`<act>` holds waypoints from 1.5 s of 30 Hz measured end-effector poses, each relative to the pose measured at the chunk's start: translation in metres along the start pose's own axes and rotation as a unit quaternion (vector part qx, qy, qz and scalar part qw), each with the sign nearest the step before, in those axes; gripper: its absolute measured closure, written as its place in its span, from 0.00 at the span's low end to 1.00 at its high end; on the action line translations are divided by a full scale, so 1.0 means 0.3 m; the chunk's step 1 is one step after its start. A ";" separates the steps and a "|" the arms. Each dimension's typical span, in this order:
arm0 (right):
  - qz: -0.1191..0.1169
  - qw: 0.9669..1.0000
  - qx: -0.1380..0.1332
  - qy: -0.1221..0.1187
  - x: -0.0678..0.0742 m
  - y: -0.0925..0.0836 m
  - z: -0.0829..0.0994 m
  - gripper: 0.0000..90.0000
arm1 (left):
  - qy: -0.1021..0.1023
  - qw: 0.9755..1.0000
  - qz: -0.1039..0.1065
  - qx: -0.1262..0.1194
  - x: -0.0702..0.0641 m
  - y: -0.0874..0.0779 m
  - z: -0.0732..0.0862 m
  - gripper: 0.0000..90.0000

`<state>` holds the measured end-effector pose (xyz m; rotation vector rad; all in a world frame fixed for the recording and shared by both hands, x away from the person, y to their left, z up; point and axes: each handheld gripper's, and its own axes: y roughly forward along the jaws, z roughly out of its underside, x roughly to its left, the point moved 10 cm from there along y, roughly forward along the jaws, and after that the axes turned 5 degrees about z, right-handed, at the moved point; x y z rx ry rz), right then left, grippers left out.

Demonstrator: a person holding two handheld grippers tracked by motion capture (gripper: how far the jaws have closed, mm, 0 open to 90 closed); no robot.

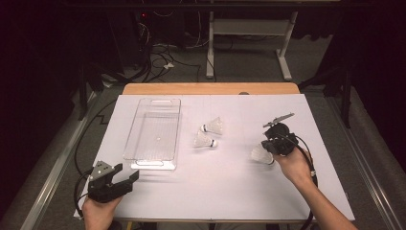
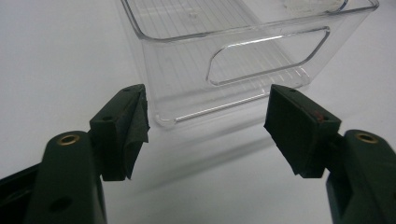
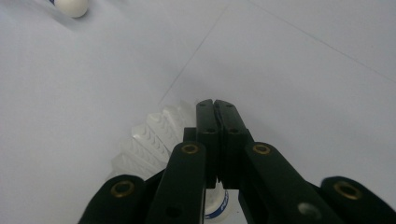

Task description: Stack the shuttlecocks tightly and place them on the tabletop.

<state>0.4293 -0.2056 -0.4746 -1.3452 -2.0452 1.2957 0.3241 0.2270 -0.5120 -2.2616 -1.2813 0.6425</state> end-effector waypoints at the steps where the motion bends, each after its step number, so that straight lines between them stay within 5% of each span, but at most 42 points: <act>1: 0.000 1.000 -0.001 -0.001 0.001 0.000 -0.002 1.00 | 0.002 1.000 -0.002 0.001 0.001 -0.001 0.000 0.35; 14: -0.025 0.999 -0.032 -0.003 0.046 0.007 -0.074 1.00 | -0.001 1.000 -0.002 -0.001 0.009 -0.002 -0.001 0.35; 45: -0.081 0.994 -0.074 -0.015 0.236 0.087 -0.249 1.00 | -0.004 1.000 0.006 0.005 0.001 0.008 0.004 0.35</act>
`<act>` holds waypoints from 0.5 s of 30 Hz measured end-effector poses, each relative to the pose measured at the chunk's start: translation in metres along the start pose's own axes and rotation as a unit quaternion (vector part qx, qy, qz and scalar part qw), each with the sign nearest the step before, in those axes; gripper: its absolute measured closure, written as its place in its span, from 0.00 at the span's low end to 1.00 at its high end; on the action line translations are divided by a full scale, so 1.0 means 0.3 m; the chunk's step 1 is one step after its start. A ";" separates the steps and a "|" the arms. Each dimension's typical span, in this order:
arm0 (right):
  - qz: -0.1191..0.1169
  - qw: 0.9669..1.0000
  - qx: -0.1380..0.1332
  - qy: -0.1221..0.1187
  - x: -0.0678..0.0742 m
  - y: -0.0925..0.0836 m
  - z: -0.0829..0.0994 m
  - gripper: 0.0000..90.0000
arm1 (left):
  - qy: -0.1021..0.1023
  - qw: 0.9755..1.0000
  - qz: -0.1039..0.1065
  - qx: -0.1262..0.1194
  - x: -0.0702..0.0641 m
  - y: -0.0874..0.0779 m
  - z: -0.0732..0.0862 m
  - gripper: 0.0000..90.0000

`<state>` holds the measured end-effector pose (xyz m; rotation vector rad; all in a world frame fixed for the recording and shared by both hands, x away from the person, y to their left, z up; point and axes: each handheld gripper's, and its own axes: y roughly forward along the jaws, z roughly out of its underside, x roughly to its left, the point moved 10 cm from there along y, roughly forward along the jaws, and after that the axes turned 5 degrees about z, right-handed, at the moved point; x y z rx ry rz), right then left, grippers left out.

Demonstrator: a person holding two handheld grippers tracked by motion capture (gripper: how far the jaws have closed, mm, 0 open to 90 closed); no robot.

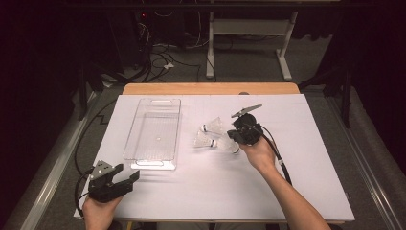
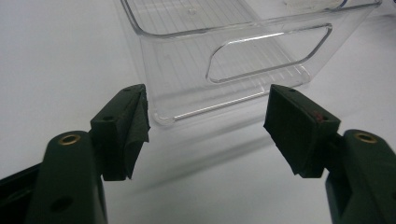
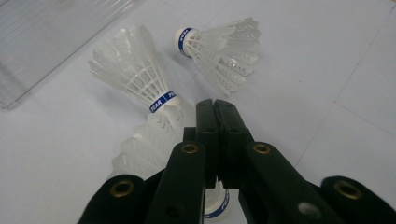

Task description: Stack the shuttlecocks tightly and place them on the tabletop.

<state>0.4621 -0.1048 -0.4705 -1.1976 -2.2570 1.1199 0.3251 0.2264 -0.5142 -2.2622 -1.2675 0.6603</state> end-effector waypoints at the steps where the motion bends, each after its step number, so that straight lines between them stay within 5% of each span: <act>1: -0.001 1.000 0.000 -0.001 0.002 0.005 -0.003 1.00 | -0.001 1.000 0.000 0.001 0.001 -0.001 0.000 0.35; 15: -0.007 1.000 -0.003 0.006 0.011 0.027 -0.010 0.99 | -0.005 1.000 0.002 0.000 0.001 0.002 -0.001 0.35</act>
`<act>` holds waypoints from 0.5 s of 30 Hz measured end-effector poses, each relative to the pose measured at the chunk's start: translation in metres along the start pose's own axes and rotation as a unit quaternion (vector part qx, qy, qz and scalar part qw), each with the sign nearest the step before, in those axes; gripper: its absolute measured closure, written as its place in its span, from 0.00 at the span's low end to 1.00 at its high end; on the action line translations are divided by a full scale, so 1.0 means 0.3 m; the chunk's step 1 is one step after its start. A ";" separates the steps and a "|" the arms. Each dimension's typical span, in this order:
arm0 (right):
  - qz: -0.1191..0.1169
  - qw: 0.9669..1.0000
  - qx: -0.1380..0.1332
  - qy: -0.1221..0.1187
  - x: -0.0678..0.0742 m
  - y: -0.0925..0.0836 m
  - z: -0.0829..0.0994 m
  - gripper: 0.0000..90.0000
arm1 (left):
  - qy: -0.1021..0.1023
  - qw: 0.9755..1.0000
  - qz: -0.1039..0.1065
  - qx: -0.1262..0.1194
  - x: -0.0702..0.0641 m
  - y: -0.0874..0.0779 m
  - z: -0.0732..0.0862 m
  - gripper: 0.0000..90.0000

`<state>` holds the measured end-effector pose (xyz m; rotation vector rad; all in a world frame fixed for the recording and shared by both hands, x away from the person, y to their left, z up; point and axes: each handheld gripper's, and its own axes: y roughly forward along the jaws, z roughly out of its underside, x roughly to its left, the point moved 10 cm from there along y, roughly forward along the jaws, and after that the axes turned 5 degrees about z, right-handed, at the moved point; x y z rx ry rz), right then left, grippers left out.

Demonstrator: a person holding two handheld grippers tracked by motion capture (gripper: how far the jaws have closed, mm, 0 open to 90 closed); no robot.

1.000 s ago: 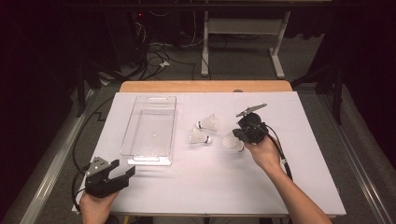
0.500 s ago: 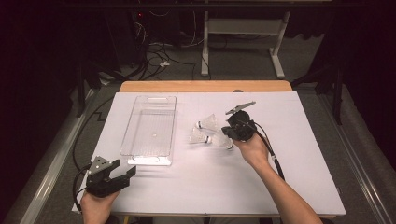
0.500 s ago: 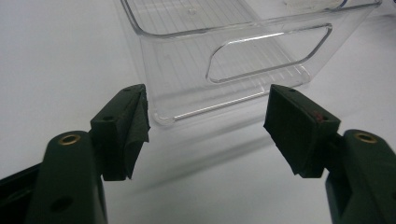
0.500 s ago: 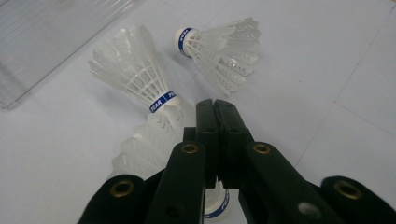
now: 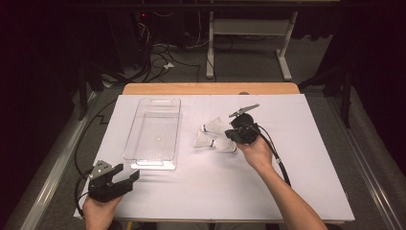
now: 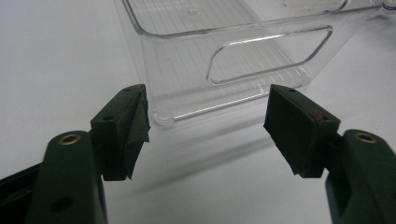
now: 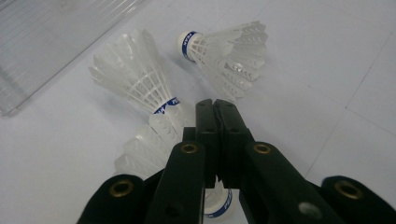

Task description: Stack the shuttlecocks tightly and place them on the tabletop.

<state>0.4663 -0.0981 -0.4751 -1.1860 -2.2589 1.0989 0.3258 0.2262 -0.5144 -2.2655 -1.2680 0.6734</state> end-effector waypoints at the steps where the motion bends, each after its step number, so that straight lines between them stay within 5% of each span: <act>1: -0.002 1.000 -0.001 0.000 0.002 0.003 -0.002 0.99 | 0.001 1.000 0.000 0.001 0.000 0.001 0.000 0.35; 15: -0.001 1.000 0.003 0.001 0.005 0.018 0.008 0.98 | 0.000 1.000 0.001 0.000 0.001 -0.001 0.001 0.35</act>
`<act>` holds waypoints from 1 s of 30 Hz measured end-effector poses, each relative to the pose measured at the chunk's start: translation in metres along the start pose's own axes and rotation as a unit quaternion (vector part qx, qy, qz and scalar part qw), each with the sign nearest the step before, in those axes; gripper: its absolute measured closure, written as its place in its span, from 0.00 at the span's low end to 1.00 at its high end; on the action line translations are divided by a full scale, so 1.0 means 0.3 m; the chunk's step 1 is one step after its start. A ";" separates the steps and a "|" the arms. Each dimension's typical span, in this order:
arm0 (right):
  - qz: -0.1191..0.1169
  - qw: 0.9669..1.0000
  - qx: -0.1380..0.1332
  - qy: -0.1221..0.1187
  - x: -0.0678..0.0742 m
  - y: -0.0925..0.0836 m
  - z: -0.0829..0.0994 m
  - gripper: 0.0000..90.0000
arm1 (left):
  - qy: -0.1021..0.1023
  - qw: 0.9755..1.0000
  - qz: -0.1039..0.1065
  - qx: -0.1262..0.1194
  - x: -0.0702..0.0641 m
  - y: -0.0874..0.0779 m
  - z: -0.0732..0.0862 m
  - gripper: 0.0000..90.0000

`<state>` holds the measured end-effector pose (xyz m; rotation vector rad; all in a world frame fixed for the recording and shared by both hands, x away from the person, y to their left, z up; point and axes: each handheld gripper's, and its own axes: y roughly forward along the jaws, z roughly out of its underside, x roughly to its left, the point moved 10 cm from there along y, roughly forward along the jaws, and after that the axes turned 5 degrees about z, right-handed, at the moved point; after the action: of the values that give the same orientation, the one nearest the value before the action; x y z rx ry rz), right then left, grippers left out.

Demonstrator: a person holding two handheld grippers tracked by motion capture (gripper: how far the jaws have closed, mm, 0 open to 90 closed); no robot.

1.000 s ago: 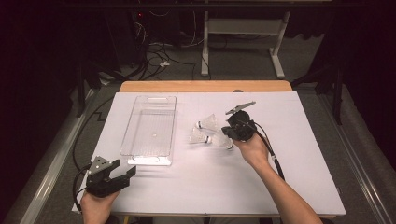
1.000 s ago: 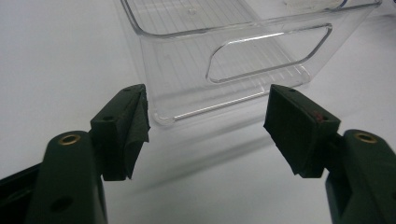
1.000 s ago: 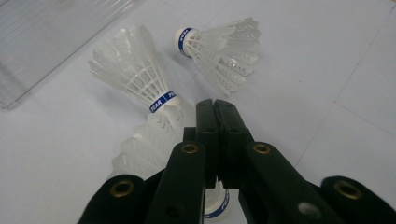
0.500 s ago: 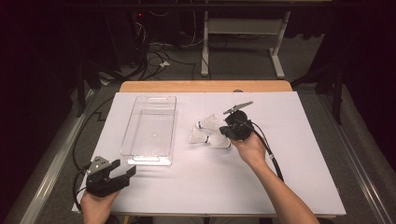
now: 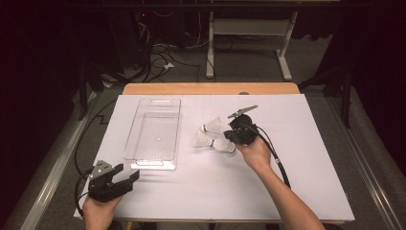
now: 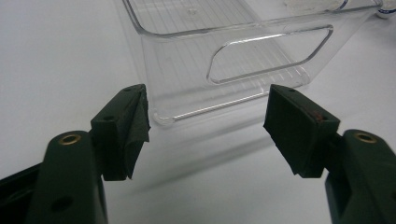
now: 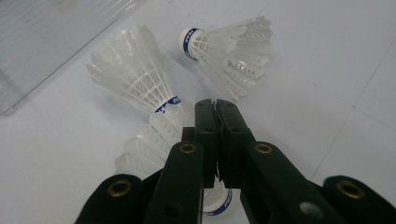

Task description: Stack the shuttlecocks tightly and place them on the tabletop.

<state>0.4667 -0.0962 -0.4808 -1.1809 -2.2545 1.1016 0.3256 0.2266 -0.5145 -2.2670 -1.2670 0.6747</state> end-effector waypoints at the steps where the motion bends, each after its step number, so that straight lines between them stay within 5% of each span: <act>1: 0.000 1.000 -0.001 -0.001 -0.004 -0.001 0.001 0.98 | -0.001 1.000 0.000 0.000 0.000 0.000 0.000 0.35; 30: 0.020 0.999 0.012 0.023 -0.143 -0.080 0.098 0.95 | -0.004 1.000 -0.003 0.001 0.005 -0.001 0.002 0.36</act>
<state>0.4608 -0.1533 -0.4791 -1.2341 -2.1871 1.1019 0.3256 0.2281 -0.5151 -2.2594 -1.2756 0.6825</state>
